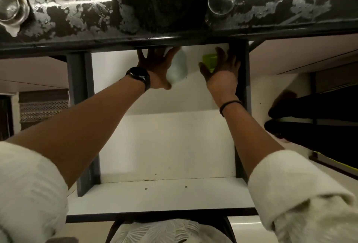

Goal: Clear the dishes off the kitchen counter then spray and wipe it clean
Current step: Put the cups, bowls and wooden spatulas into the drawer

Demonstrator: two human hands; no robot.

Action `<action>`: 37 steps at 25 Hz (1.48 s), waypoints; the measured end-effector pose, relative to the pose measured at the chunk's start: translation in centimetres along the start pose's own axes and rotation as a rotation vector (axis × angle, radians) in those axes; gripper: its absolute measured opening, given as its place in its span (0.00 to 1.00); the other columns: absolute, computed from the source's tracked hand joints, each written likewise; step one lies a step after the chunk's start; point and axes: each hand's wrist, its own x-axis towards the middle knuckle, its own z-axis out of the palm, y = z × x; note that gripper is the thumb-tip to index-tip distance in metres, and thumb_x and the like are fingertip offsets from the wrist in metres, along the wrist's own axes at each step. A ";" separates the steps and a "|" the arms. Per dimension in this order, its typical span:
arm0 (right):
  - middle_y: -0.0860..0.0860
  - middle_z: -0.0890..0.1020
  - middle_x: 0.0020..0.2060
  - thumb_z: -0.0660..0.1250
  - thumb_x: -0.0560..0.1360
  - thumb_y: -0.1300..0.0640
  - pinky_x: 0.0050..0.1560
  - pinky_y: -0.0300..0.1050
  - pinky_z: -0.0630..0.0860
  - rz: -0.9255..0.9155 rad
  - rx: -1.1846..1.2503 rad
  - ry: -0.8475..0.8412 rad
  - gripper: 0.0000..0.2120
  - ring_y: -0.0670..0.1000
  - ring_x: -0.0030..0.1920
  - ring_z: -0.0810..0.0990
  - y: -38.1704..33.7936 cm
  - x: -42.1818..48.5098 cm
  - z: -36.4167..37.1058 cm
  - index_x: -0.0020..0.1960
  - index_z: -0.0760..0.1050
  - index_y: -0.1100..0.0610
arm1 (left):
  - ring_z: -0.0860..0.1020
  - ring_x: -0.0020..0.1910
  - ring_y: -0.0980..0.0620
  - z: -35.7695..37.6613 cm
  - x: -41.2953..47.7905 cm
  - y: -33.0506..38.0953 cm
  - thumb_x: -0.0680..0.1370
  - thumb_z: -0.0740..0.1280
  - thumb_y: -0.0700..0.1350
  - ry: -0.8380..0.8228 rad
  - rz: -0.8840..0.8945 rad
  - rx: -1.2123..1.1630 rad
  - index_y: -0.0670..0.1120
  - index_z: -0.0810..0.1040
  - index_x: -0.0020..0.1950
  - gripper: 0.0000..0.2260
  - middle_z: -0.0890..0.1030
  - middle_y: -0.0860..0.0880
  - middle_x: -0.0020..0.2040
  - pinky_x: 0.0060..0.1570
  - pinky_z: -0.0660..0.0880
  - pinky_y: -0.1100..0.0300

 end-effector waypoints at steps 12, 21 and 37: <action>0.53 0.74 0.67 0.71 0.76 0.50 0.68 0.35 0.66 -0.244 0.365 0.536 0.26 0.50 0.68 0.70 -4.0 5.0 -15.2 0.71 0.72 0.56 | 0.70 0.67 0.48 -13.1 -1.6 8.3 0.71 0.74 0.59 0.799 0.067 -0.671 0.45 0.69 0.74 0.37 0.72 0.48 0.71 0.67 0.68 0.51; 0.51 0.73 0.68 0.72 0.74 0.44 0.69 0.45 0.68 -0.280 0.212 0.397 0.31 0.52 0.69 0.68 -4.0 9.2 -17.7 0.74 0.69 0.52 | 0.72 0.66 0.53 -14.7 2.0 8.7 0.69 0.71 0.66 0.759 -0.022 -0.638 0.51 0.75 0.68 0.32 0.78 0.52 0.62 0.68 0.57 0.54; 0.59 0.78 0.64 0.76 0.75 0.58 0.65 0.52 0.70 -0.198 -0.002 -0.109 0.30 0.60 0.64 0.71 4.0 -7.0 -1.5 0.72 0.70 0.61 | 0.70 0.63 0.48 8.5 -9.5 3.2 0.69 0.81 0.49 0.350 -0.135 -0.866 0.50 0.77 0.66 0.27 0.78 0.54 0.62 0.61 0.64 0.67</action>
